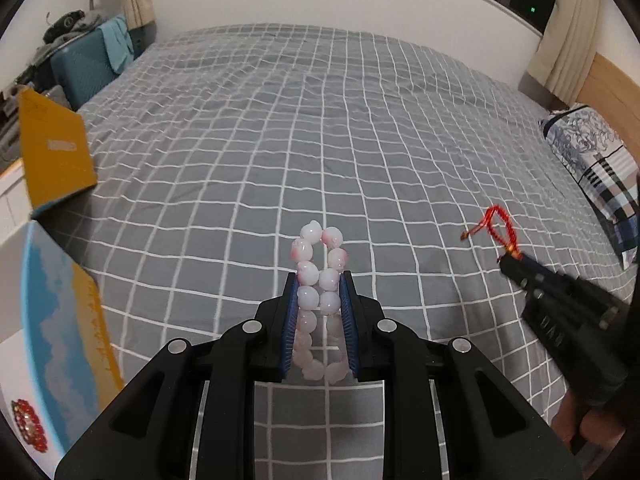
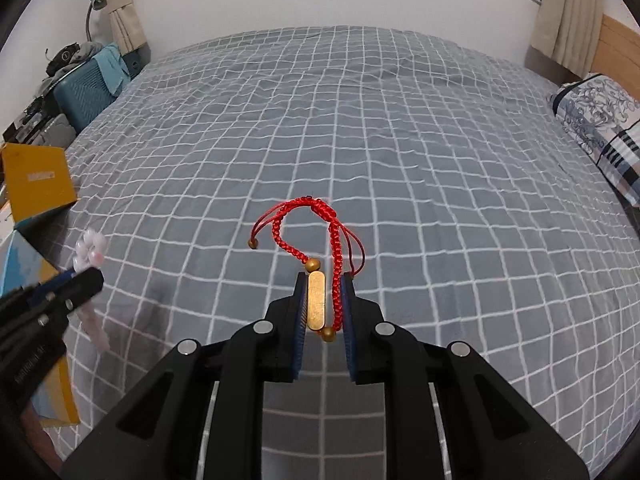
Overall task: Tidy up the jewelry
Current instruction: 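Carry the pink bead and red string bracelets over the white box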
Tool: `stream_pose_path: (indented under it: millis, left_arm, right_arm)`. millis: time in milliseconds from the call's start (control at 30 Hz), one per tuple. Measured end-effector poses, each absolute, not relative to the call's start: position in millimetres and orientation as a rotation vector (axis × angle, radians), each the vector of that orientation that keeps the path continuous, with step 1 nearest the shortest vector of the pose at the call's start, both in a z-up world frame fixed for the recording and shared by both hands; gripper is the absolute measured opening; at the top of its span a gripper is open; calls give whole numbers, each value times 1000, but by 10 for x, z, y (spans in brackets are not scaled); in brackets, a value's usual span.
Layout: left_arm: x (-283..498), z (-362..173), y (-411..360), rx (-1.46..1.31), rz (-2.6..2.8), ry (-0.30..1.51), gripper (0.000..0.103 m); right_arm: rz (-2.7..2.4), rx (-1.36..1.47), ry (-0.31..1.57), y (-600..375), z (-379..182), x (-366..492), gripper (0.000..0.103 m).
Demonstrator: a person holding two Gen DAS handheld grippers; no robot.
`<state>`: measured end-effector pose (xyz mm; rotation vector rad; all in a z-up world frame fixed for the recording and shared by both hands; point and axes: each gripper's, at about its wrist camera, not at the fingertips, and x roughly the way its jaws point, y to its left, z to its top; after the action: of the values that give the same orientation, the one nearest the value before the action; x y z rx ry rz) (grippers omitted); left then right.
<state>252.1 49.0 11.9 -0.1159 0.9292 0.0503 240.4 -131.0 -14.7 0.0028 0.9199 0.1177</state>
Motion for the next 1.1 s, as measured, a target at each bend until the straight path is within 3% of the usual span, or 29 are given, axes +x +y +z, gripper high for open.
stream_pose_path:
  millis: [567, 1100]
  left_arm:
    - [1843, 560, 888, -114, 116, 884, 20]
    - [991, 1095, 1836, -119, 265, 823, 20]
  right_arm:
    - [180, -35, 860, -694, 317, 1774, 15]
    - [352, -108, 767, 533, 923, 1115, 15]
